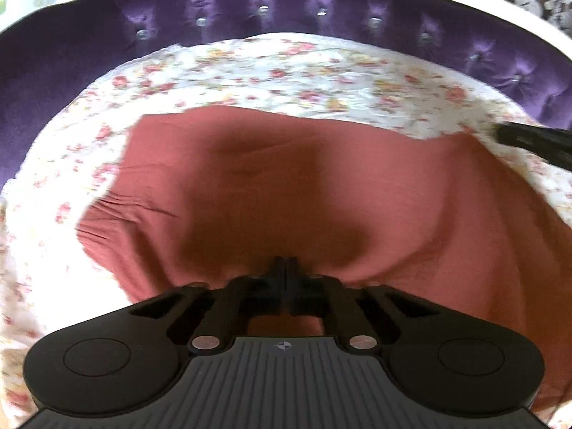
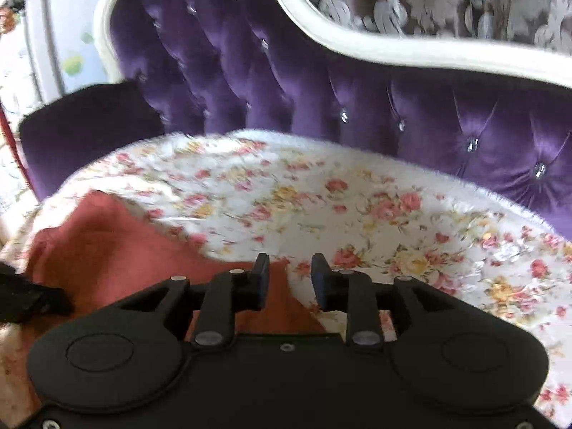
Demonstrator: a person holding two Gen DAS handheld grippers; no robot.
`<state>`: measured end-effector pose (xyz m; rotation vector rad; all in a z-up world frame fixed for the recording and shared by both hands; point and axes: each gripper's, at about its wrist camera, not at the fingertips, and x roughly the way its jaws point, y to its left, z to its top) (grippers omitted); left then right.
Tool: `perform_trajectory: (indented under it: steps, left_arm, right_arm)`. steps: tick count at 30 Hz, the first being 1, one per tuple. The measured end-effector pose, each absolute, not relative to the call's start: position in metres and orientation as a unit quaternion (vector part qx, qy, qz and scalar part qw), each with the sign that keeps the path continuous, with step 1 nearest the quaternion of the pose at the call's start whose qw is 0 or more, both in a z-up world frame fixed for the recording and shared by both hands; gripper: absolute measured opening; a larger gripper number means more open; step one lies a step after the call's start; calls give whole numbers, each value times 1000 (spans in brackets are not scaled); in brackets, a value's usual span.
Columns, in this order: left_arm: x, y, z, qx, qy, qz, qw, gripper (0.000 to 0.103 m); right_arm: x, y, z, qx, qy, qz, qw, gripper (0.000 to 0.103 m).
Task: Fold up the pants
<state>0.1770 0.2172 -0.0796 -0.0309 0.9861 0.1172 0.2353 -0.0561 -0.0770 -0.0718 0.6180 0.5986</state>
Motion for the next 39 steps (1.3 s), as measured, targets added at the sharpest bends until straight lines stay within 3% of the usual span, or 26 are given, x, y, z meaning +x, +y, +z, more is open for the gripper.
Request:
perform_trajectory:
  steps: [3, 8, 10, 11, 14, 18, 20, 31, 32, 33, 34, 35, 39]
  left_arm:
    - [183, 228, -80, 21, 473, 107, 874, 3]
    - [188, 255, -72, -68, 488, 89, 866, 3]
    - [186, 261, -66, -87, 487, 87, 865, 3]
    - [183, 263, -63, -93, 484, 88, 865, 7]
    - [168, 271, -49, -96, 460, 110, 876, 34]
    - [155, 287, -42, -120, 445, 121, 879, 48]
    - [148, 296, -43, -139, 445, 124, 876, 52]
    - [152, 303, -77, -202, 449, 123, 862, 57]
    - [155, 303, -80, -207, 448, 126, 860, 56]
    - [157, 302, -81, -204, 448, 135, 860, 48]
    - [157, 300, -79, -198, 444, 147, 861, 35]
    - [158, 297, -74, -182, 438, 157, 867, 13]
    - [164, 305, -55, -141, 434, 159, 876, 9]
  right_arm:
    - [201, -49, -77, -56, 308, 333, 889, 39]
    - [141, -19, -110, -117, 351, 386, 845, 38]
    - [115, -11, -115, -136, 326, 379, 855, 38]
    - [105, -8, -115, -147, 320, 380, 855, 38]
    - [93, -4, -115, -159, 314, 378, 856, 38]
    - [102, -11, -116, -117, 336, 374, 856, 38]
    - [104, -13, -117, -103, 340, 372, 858, 38]
    - [96, -10, -118, -117, 333, 362, 863, 38]
    - [95, -11, -117, -117, 332, 362, 863, 38]
    - [95, -11, -118, -118, 331, 361, 864, 38]
    - [94, -11, -118, -117, 330, 360, 865, 38]
    - [94, -11, -117, -116, 329, 359, 866, 38]
    - [85, -13, -109, -111, 305, 350, 879, 38]
